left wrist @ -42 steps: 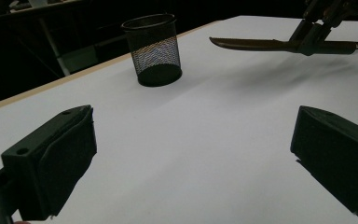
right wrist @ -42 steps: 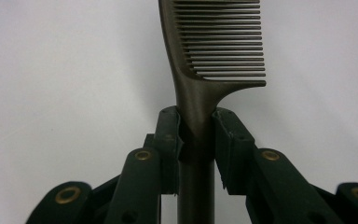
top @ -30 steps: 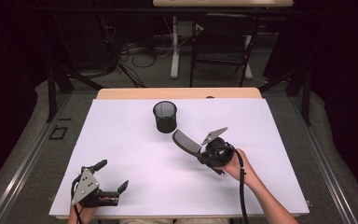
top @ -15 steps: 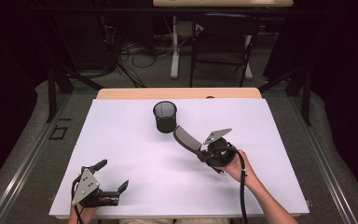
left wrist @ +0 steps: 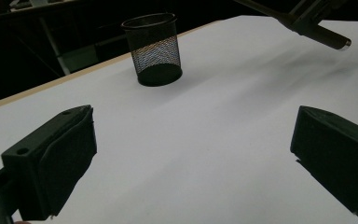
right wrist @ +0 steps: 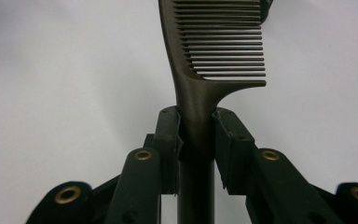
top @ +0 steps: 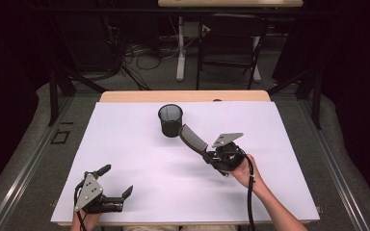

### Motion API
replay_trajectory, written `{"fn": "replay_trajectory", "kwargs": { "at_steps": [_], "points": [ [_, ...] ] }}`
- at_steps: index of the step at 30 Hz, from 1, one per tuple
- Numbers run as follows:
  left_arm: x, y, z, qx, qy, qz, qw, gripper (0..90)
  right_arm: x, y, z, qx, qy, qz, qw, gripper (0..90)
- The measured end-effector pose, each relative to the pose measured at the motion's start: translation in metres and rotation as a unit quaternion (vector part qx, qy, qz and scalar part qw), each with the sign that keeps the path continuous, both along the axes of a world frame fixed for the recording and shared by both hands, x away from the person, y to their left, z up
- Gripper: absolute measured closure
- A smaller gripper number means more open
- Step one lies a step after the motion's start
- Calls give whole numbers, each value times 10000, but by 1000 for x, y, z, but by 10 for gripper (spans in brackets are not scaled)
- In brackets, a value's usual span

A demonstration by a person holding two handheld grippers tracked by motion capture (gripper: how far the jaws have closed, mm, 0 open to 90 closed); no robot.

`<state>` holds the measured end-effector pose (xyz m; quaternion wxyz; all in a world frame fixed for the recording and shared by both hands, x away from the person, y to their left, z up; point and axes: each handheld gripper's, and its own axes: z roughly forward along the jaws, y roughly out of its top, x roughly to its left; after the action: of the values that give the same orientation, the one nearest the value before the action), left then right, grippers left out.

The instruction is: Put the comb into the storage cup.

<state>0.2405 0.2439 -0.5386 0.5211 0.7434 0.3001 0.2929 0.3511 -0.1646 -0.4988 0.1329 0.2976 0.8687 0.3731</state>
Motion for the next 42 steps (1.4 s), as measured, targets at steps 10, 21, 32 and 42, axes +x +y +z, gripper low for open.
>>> {"fn": "replay_trajectory", "kwargs": {
  "at_steps": [10,21,32,42],
  "points": [
    [0,0,0,18,-12,1,10000,2,-1,1,1,195,-287,-76,9994,725],
    [0,-1,0,2,9,-2,10000,2,-1,0,4,373,-509,-199,9978,725],
    [1,-2,-1,18,9,-6,10000,2,1,0,6,549,-674,-289,9958,726],
    [1,-2,-2,8,33,7,10000,2,2,1,11,635,-781,-340,9943,726]
  ]
}}
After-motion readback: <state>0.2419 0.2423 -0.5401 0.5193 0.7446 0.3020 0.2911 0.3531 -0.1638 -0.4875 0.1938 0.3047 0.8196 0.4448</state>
